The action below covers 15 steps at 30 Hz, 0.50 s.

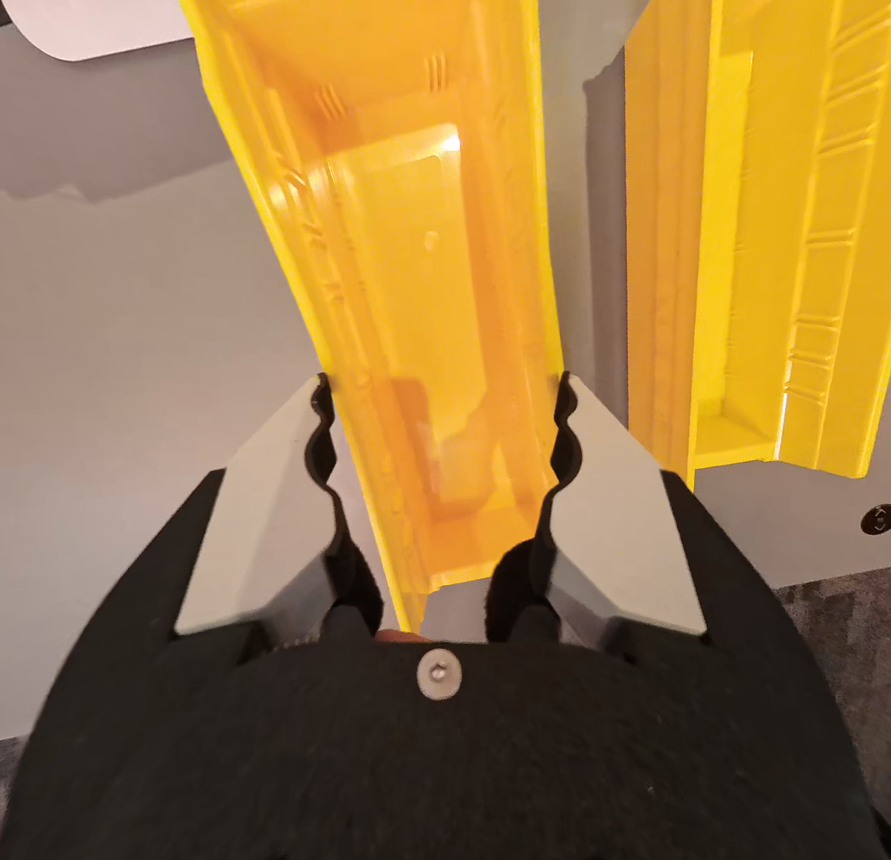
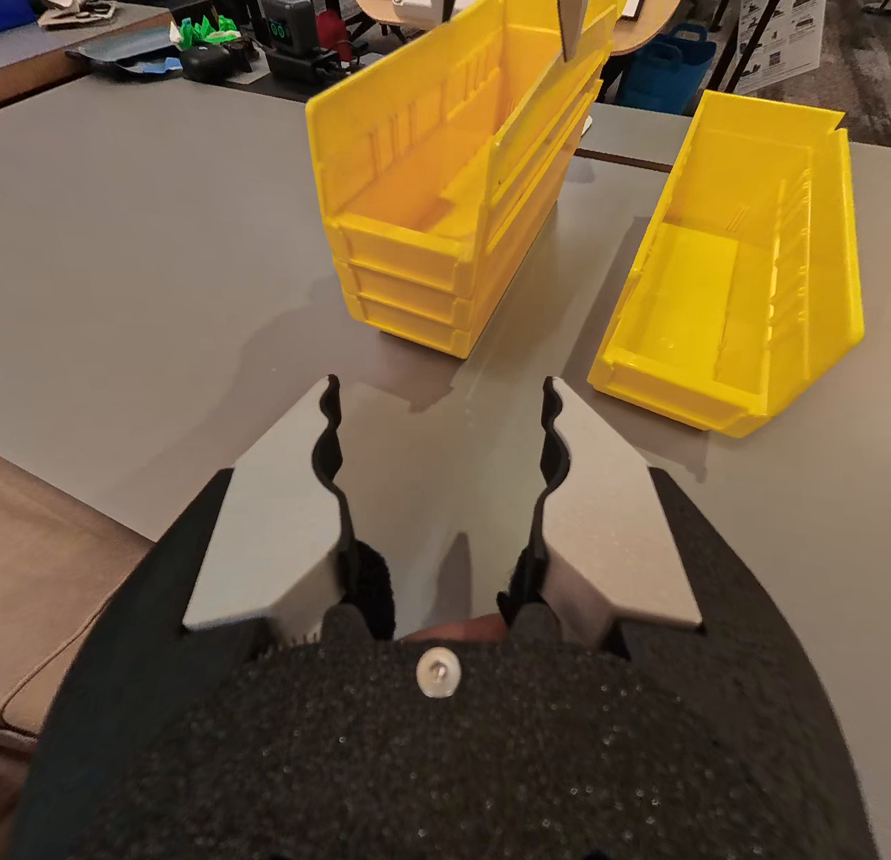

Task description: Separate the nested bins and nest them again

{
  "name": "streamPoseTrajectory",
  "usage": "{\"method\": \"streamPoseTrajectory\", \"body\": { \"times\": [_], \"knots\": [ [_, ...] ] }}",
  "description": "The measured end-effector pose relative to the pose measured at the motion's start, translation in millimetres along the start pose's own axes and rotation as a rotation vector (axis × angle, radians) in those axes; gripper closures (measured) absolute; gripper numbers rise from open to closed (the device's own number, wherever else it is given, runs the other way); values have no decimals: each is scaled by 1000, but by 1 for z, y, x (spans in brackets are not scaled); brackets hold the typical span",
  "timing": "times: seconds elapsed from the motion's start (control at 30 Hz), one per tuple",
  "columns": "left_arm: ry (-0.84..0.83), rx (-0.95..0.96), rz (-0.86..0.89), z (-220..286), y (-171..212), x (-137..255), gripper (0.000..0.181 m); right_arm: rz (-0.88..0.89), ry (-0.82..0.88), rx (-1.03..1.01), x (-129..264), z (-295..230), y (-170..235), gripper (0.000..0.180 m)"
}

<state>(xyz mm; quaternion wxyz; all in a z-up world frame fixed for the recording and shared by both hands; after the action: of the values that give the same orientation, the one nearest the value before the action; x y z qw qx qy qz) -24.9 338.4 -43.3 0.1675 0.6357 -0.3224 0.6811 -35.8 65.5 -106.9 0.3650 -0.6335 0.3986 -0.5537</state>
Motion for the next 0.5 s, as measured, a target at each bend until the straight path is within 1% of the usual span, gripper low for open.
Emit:
{"method": "streamPoseTrajectory", "body": {
  "times": [0.17, 0.33, 0.5],
  "knots": [
    [-7, 36, -10, 2, 3, 3, 98, -5, 3, -20, 0, 2, 1, 97],
    [13, 32, -38, 4, 8, 9, 99, -2, 2, -41, 0, 4, 0, 98],
    [8, 37, 5, 3, 0, 24, 101, -1, -2, -63, 1, 5, 0, 99]
  ]
}}
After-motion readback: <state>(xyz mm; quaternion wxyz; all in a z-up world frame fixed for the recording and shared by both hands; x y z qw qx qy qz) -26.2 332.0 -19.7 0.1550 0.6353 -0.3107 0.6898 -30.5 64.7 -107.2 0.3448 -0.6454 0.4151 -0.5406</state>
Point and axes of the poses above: each gripper's, where its closed fingertips meet, x back along the fingers, y out of its underside, z = x × y across the jaws, the point moved 5 cm from there along x, back along the fingers, and after that the axes turned 7 degrees about -x, right-handed, at the moved point
